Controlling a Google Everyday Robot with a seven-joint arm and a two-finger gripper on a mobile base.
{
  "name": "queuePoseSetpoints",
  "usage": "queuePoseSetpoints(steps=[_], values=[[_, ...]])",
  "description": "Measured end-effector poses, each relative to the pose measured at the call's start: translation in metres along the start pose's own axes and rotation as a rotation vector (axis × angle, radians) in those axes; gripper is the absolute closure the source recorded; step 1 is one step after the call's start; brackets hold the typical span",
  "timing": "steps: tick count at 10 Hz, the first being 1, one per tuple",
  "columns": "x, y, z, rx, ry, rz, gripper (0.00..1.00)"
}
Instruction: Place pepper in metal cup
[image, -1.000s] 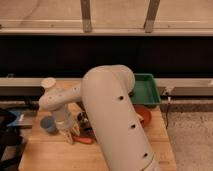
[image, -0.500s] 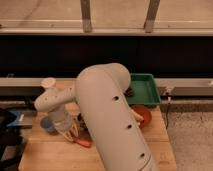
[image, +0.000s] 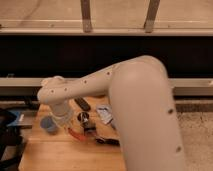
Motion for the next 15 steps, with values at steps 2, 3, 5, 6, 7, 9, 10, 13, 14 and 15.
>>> queuePoseSetpoints(steps=[2,3,5,6,7,9,10,13,14,15], values=[[-0.007,-0.005,-0.029,-0.034,-0.137,-0.024,1.00],[-0.011,-0.011,-0.037,-0.039,-0.162,-0.031,1.00],[-0.018,-0.033,-0.059,-0.025,-0.193,-0.026,1.00],[-0.021,-0.043,-0.068,-0.017,-0.204,-0.017,1.00],[-0.023,-0.052,-0.077,-0.010,-0.213,-0.007,1.00],[-0.029,-0.062,-0.086,-0.009,-0.231,0.003,1.00],[-0.030,-0.066,-0.085,-0.015,-0.233,0.008,1.00],[-0.045,-0.069,-0.078,-0.036,-0.237,0.006,0.82],[-0.049,-0.071,-0.076,-0.041,-0.235,0.005,0.71],[-0.054,-0.074,-0.071,-0.049,-0.233,0.004,0.62]])
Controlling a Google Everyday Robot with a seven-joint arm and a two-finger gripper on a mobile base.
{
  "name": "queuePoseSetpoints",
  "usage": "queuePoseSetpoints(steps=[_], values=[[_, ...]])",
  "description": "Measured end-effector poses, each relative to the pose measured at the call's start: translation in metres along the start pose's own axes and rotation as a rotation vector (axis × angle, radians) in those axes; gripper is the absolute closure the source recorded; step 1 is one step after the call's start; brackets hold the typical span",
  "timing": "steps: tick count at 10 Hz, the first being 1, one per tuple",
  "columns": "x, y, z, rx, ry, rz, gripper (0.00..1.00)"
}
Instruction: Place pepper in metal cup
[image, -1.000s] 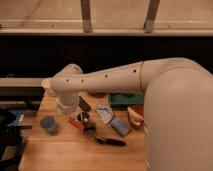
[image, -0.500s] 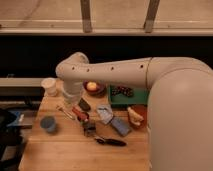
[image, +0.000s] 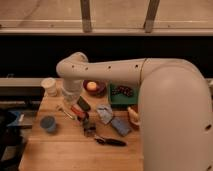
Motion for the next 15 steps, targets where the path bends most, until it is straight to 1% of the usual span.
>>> queuePoseSetpoints(steps=[2,3,4,5,7,8,10,12,14,15], values=[[-0.005,-0.004,0.010,-0.017,0.003,0.001,0.60],[-0.006,-0.007,0.018,-0.029,0.001,0.003,0.56],[-0.005,-0.010,0.030,-0.043,-0.006,0.008,0.47],[-0.004,-0.013,0.039,-0.053,-0.013,0.015,0.41],[-0.001,-0.019,0.052,-0.072,-0.028,0.033,0.40],[0.002,-0.022,0.056,-0.078,-0.032,0.045,0.40],[0.012,-0.030,0.057,-0.083,-0.041,0.079,0.40],[0.025,-0.038,0.053,-0.078,-0.055,0.110,0.40],[0.027,-0.038,0.046,-0.065,-0.081,0.108,0.40],[0.026,-0.038,0.046,-0.065,-0.080,0.106,0.40]])
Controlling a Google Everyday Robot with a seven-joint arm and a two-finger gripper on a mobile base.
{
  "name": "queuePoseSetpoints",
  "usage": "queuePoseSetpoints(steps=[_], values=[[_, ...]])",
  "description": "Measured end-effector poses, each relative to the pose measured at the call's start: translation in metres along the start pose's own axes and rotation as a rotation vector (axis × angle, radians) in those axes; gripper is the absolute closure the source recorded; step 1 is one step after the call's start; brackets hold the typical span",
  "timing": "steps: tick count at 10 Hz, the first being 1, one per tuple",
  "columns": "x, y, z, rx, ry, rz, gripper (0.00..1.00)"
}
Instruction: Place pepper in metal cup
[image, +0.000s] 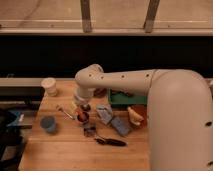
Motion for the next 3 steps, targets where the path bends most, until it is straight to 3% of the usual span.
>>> queuePoseSetpoints(steps=[3], values=[[-0.0008,0.0015,0.0005,-0.001,0.000,-0.003,0.40]])
